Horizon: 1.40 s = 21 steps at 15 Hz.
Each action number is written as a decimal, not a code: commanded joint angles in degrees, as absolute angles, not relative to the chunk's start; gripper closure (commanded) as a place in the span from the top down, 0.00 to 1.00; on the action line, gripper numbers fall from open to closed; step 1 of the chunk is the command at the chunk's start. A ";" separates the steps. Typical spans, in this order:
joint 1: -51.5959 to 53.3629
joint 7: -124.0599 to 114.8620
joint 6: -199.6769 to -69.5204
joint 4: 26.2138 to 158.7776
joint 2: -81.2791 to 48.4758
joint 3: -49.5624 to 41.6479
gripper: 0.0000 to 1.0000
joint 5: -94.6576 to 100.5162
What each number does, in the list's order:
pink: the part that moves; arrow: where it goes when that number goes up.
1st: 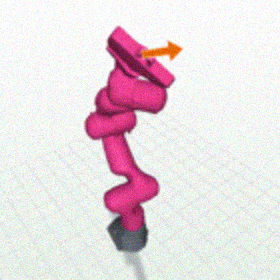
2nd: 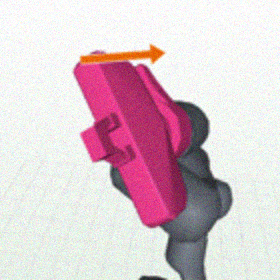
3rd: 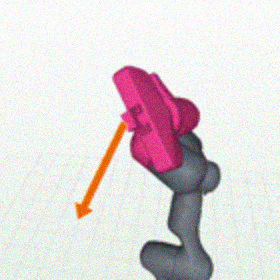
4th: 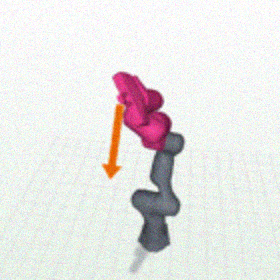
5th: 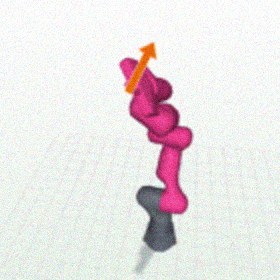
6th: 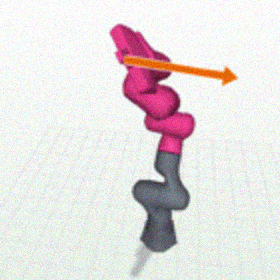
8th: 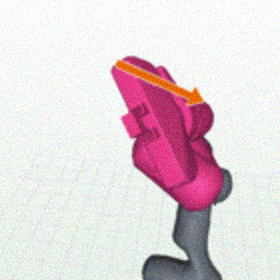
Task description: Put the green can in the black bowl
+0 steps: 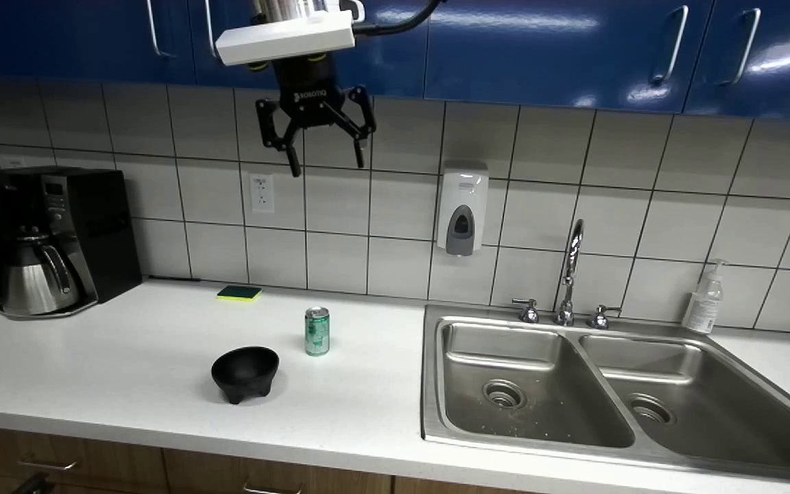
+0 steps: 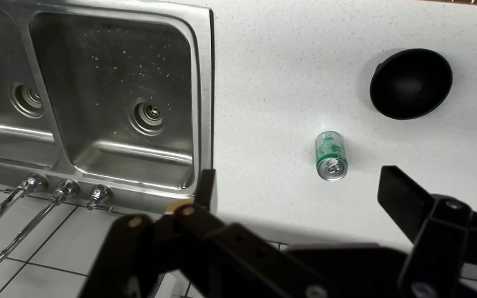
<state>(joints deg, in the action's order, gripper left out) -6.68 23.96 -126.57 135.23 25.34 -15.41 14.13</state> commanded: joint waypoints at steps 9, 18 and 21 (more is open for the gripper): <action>-6.91 23.10 -138.45 141.61 22.37 -14.74 1.00 12.14; -6.41 21.85 -146.31 143.23 15.21 -13.32 1.00 11.37; -6.46 20.59 -150.08 143.38 12.00 -12.62 1.00 11.30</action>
